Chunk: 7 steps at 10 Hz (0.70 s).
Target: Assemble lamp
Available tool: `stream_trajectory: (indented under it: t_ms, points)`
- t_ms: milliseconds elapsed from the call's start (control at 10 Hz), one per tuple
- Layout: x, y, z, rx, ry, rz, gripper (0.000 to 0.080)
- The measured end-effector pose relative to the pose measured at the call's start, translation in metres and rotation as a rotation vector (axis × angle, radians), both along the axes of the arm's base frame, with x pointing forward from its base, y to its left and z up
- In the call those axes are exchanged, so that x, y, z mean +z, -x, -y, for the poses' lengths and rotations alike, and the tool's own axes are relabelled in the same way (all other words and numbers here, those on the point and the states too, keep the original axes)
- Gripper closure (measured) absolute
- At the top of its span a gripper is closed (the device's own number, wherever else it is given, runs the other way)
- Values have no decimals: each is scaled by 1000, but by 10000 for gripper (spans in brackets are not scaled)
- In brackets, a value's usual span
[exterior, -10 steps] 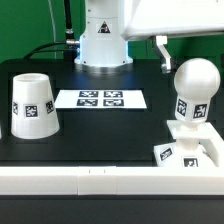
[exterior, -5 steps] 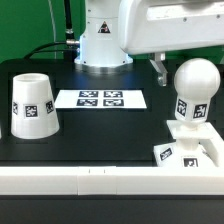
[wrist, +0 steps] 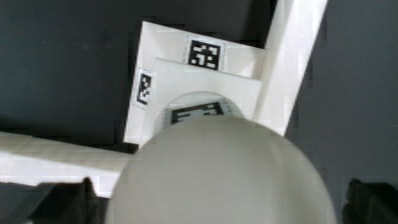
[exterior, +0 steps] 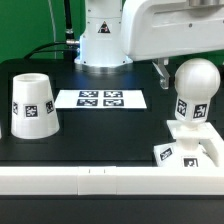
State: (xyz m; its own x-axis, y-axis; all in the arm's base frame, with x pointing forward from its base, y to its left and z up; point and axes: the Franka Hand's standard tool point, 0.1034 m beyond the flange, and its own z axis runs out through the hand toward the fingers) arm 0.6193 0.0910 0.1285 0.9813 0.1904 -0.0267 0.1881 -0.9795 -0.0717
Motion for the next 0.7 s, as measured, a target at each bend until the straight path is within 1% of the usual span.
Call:
stream_trajectory:
  t_ms: [300, 400, 700]
  points:
    - [0, 0, 1, 4, 0, 0, 112]
    - [0, 0, 1, 4, 0, 0, 223]
    - [0, 0, 1, -10, 0, -1, 223]
